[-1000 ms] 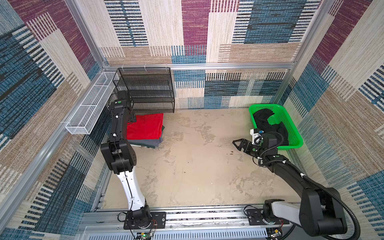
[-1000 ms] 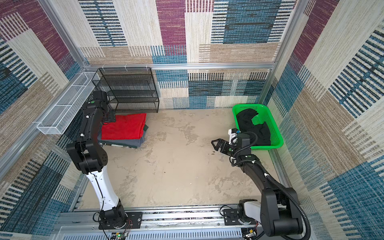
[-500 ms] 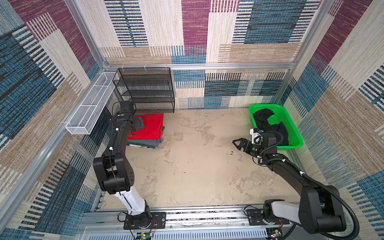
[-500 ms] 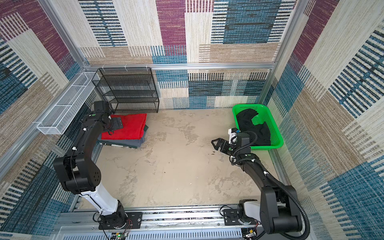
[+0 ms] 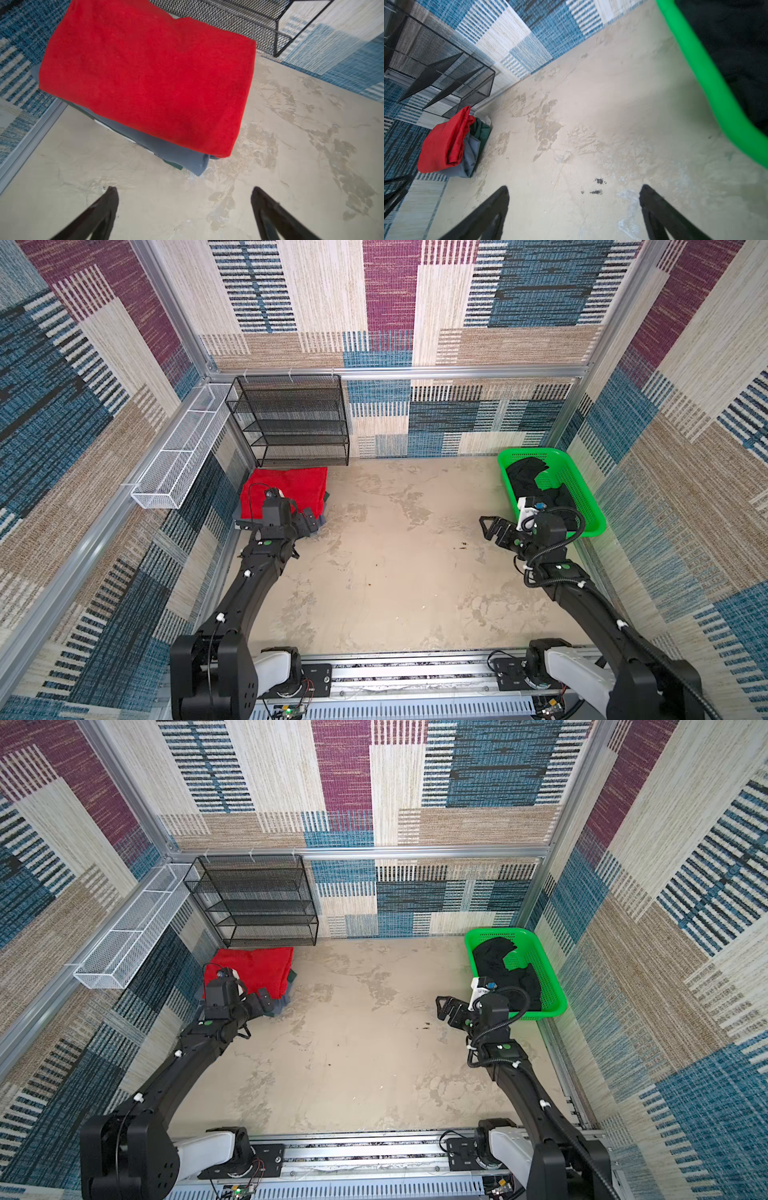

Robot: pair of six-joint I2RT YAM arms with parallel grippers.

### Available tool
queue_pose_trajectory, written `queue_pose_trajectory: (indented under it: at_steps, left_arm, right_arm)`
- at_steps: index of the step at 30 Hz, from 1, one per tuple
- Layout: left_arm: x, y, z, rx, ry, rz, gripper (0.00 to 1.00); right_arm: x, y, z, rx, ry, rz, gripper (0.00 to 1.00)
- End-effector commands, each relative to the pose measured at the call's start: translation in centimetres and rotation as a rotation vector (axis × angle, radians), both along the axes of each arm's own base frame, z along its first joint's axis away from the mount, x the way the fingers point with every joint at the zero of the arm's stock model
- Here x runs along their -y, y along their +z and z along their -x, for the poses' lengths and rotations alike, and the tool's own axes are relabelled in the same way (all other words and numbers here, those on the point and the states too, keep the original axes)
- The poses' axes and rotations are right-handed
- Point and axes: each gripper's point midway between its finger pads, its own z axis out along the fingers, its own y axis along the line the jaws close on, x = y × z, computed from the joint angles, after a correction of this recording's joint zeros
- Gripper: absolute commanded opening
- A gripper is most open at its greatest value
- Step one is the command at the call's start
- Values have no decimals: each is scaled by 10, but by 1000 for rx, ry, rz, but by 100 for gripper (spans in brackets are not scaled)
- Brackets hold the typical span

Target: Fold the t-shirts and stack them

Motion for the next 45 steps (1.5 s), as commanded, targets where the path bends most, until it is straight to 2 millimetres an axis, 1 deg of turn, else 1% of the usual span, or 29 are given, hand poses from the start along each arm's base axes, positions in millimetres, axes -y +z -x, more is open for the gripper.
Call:
queue_pose_trajectory:
  at_steps: [1, 3, 5, 6, 8, 10, 12, 14, 17, 19, 20, 21, 25, 26, 28, 29, 30, 32, 33, 34, 35, 36, 37, 38, 39, 40, 42, 44, 45]
  left_arm:
    - [3, 13, -1, 164, -42, -49, 100]
    - [1, 2, 5, 203, -37, -64, 100]
    - [3, -9, 8, 208, -59, -79, 100]
    - [6, -15, 8, 207, -82, -83, 100]
    - [12, -17, 7, 197, -130, -102, 100]
    - [12, -19, 4, 224, -144, -134, 100]
    - [10, -31, 5, 236, -139, -155, 100]
    - [10, -43, 4, 263, -159, -195, 100]
    - [15, -43, -3, 245, -203, -215, 100]
    - [10, -46, -11, 243, -180, -229, 100]
    - [12, -47, -15, 223, -191, -224, 100]
    - [13, -53, -16, 174, -201, -217, 100]
    - [11, -57, -22, 149, -198, -220, 100]
    - [11, -58, -22, 146, -194, -219, 100]
    - [10, -57, -24, 148, -197, -230, 100]
    - [9, -56, -25, 153, -194, -240, 100]
    - [6, -56, -27, 158, -183, -253, 100]
    - [2, -56, -30, 152, -168, -268, 100]
    - [3, -62, -30, 146, -183, -265, 100]
    - [1, -66, -32, 192, -170, -272, 100]
    - [0, -70, -34, 239, -163, -275, 100]
    - [-2, -73, -34, 238, -162, -263, 100]
    - [-4, -76, -32, 176, -154, -241, 100]
    - [-7, -75, -34, 179, -141, -240, 100]
    - [-8, -73, -35, 221, -139, -251, 100]
    - [-8, -74, -34, 219, -137, -247, 100]
    - [-8, -74, -34, 210, -135, -245, 100]
    - [-8, -74, -34, 212, -136, -246, 100]
    - [-8, -74, -34, 211, -136, -245, 100]
  right_arm:
    - [34, 35, -2, 236, -177, 100, 99]
    - [49, 40, 8, 346, -248, 159, 98]
    - [63, 38, 16, 398, -328, 188, 99]
    - [67, 34, 18, 406, -349, 205, 99]
    - [71, 24, 16, 382, -355, 257, 98]
    - [82, 11, 15, 343, -411, 290, 98]
    - [93, 3, 20, 347, -469, 324, 98]
    - [103, -2, 27, 380, -528, 371, 98]
    - [120, -9, 36, 391, -619, 460, 98]
    - [126, -10, 33, 379, -657, 482, 98]
    - [126, -12, 29, 368, -651, 487, 99]
    - [126, -10, 25, 383, -653, 488, 98]
    - [118, 3, 18, 485, -627, 480, 98]
    - [116, -1, 13, 472, -610, 466, 99]
    - [110, -4, 11, 491, -577, 465, 98]
    - [109, -4, 11, 513, -572, 463, 99]
    - [103, 0, 8, 538, -536, 475, 98]
    - [90, -8, -5, 496, -444, 495, 98]
    - [87, -9, -10, 498, -426, 505, 99]
    - [80, -11, -16, 500, -380, 514, 98]
    - [70, -17, -23, 486, -309, 526, 98]
    - [62, -28, -27, 476, -258, 538, 99]
    - [64, -19, -28, 531, -283, 546, 98]
    - [66, -24, -32, 472, -284, 532, 99]
    - [70, -34, -35, 428, -283, 521, 98]
    - [72, -25, -33, 486, -301, 517, 98]
    - [72, -33, -35, 429, -286, 516, 98]
    - [74, -25, -31, 473, -308, 513, 98]
    - [75, -29, -31, 449, -308, 514, 98]
